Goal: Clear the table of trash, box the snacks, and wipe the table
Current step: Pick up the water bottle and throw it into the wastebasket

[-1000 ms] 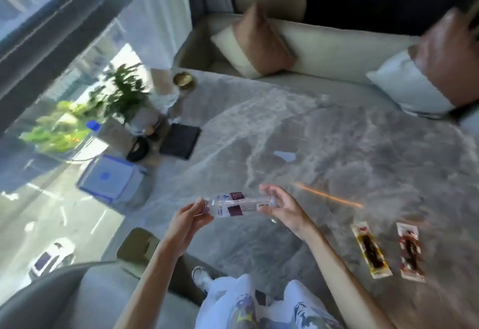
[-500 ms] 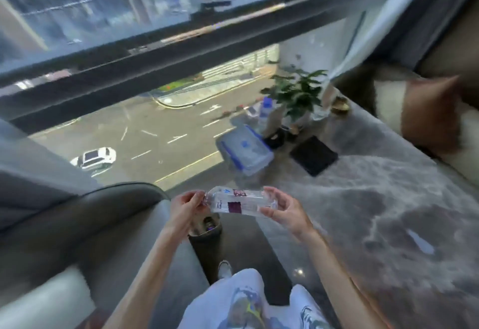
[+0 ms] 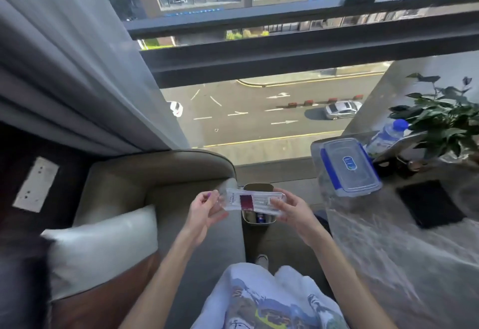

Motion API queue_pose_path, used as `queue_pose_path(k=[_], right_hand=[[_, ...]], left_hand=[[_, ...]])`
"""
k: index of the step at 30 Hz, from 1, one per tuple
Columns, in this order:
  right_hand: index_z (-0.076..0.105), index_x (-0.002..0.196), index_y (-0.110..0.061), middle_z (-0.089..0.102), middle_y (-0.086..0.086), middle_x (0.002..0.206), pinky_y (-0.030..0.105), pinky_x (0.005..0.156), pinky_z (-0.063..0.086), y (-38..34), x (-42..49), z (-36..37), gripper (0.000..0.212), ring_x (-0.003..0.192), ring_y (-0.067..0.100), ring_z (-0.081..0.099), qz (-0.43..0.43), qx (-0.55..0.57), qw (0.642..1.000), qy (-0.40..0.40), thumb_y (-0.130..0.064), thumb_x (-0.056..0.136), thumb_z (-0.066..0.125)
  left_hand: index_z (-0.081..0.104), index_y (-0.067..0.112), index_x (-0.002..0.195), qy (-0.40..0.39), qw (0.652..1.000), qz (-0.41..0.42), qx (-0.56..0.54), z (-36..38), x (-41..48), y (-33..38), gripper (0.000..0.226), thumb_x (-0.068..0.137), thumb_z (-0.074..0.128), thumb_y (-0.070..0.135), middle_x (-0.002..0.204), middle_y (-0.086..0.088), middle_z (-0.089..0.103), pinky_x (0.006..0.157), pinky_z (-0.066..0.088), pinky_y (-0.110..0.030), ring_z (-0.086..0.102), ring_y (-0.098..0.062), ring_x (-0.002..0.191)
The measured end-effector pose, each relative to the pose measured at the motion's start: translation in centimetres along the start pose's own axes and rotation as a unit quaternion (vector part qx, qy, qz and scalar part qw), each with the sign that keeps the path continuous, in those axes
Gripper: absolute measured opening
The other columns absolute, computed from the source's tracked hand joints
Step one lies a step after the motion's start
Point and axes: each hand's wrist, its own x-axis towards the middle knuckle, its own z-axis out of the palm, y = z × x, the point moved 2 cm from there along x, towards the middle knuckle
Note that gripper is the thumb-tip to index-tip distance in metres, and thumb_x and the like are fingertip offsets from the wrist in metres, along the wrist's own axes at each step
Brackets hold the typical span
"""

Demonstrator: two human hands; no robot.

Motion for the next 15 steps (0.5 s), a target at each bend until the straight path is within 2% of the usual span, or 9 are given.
queue_pose_path(k=[2,6,10,15], right_hand=[[0.054,0.134,-0.022,0.065,0.009,0.123,0.036,0.086,0.06,0.5,0.1,-0.2,0.057,0.109,0.028,0.068,0.01,0.012,1.0,0.006,-0.028,0.081,0.075],[0.053,0.135,-0.02,0.064,0.01,0.125,0.036,0.089,0.059,1.2,0.0,-2.0,0.067,0.109,0.026,0.068,0.04,0.025,0.999,0.01,-0.034,0.075,0.078],[0.054,0.134,-0.018,0.065,0.011,0.124,0.036,0.087,0.059,1.1,-0.1,-3.6,0.063,0.106,0.025,0.069,0.061,0.014,0.998,0.008,-0.03,0.077,0.077],[0.052,0.135,-0.015,0.066,0.011,0.12,0.029,0.077,0.06,-2.0,1.3,-5.5,0.063,0.098,0.021,0.073,0.03,-0.017,0.999,0.022,-0.029,0.079,0.076]], left_hand=[[0.051,0.006,0.102,-0.01,0.999,-0.023,-0.022,0.1,0.2,-0.8,0.014,0.098,0.054,0.019,0.101,-0.012,0.068,0.087,0.059,-0.048,0.069,-0.028,0.092],[0.052,0.004,0.103,-0.009,0.999,-0.045,-0.013,1.0,0.6,-2.4,0.019,0.096,0.056,0.021,0.108,-0.018,0.069,0.083,0.061,-0.044,0.073,-0.028,0.091],[0.051,0.003,0.11,-0.001,0.998,-0.063,-0.004,2.7,0.6,-2.8,0.023,0.097,0.055,0.021,0.113,-0.019,0.067,0.084,0.061,-0.044,0.072,-0.03,0.094],[0.048,0.003,0.113,-0.002,0.996,-0.069,-0.05,5.1,2.2,-2.7,0.023,0.098,0.053,0.019,0.112,-0.018,0.065,0.082,0.061,-0.043,0.071,-0.029,0.093]])
